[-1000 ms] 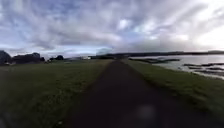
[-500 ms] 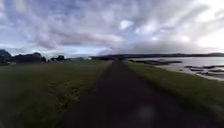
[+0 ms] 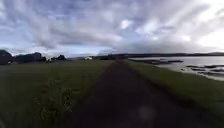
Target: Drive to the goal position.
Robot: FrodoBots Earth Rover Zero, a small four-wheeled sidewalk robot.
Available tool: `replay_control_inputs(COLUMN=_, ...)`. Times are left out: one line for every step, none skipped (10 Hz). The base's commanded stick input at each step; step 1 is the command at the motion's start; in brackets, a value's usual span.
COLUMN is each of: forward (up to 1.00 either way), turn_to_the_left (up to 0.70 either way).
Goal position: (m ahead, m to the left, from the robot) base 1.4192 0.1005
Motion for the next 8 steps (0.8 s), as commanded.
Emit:
replay_control_inputs(forward=0.70, turn_to_the_left=0.00)
replay_control_inputs(forward=0.70, turn_to_the_left=0.00)
replay_control_inputs(forward=0.70, turn_to_the_left=0.00)
replay_control_inputs(forward=0.70, turn_to_the_left=0.00)
replay_control_inputs(forward=0.70, turn_to_the_left=0.00)
replay_control_inputs(forward=0.70, turn_to_the_left=-0.13)
replay_control_inputs(forward=0.70, turn_to_the_left=-0.26)
replay_control_inputs(forward=0.70, turn_to_the_left=-0.29)
